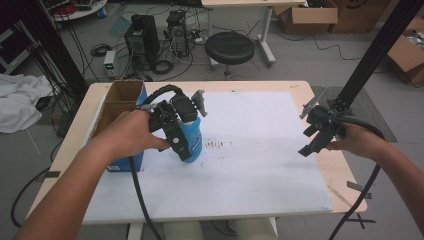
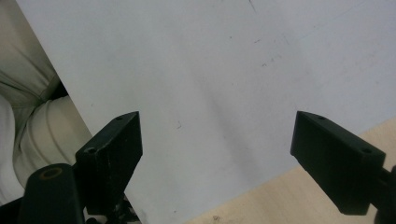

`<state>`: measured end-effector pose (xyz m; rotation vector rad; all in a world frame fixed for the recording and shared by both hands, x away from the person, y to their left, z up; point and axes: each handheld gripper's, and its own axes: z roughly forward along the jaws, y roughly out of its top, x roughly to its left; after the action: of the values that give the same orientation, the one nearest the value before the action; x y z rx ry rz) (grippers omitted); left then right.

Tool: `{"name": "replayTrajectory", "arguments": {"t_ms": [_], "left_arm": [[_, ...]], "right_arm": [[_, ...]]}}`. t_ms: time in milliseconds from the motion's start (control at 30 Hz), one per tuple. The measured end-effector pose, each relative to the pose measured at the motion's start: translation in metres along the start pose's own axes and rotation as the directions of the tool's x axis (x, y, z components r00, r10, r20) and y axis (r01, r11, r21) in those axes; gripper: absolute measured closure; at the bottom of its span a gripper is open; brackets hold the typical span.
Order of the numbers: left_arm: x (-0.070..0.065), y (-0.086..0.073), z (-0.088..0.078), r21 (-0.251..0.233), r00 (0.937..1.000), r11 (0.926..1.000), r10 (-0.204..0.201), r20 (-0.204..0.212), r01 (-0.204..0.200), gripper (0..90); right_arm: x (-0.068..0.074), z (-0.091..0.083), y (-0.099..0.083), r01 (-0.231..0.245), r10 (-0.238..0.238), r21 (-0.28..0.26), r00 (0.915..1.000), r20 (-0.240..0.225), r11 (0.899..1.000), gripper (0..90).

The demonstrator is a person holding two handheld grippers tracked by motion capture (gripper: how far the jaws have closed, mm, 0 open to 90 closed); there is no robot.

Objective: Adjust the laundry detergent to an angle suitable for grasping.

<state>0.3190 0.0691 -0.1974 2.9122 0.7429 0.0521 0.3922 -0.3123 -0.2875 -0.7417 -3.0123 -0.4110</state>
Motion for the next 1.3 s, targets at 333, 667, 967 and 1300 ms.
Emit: {"name": "replayTrajectory", "arguments": {"t_ms": [333, 667, 967, 1300], "left_arm": [[0.0025, -0.0015, -0.0015, -0.013, 0.9995, 0.9994, -0.032, -0.003, 0.032, 19.7], [-0.0007, -0.0017, -0.0054, -0.015, 0.9986, 0.9986, -0.05, -0.013, 0.05, 19.7], [-0.002, -0.0033, -0.0072, -0.019, 0.9969, 0.997, -0.076, -0.021, 0.075, 19.7], [-0.0002, -0.0022, -0.0059, -0.009, 0.9927, 0.993, -0.118, -0.026, 0.117, 19.6]], "right_arm": [[-0.0005, 0.0004, 0.0005, -0.002, 0.001, -0.006, 1.0, -0.002, 1.0, 16.5], [0.0009, -0.0006, 0.0005, 0.006, -0.006, -0.012, 1.0, -0.002, 1.0, 16.4], [0.0033, -0.0025, -0.0003, 0.014, -0.014, -0.016, 0.9999, 0.001, 1.0, 16.3], [0.0048, -0.0012, -0.006, 0.012, -0.011, -0.018, 0.9999, 0.004, 1.0, 16.2]]}}
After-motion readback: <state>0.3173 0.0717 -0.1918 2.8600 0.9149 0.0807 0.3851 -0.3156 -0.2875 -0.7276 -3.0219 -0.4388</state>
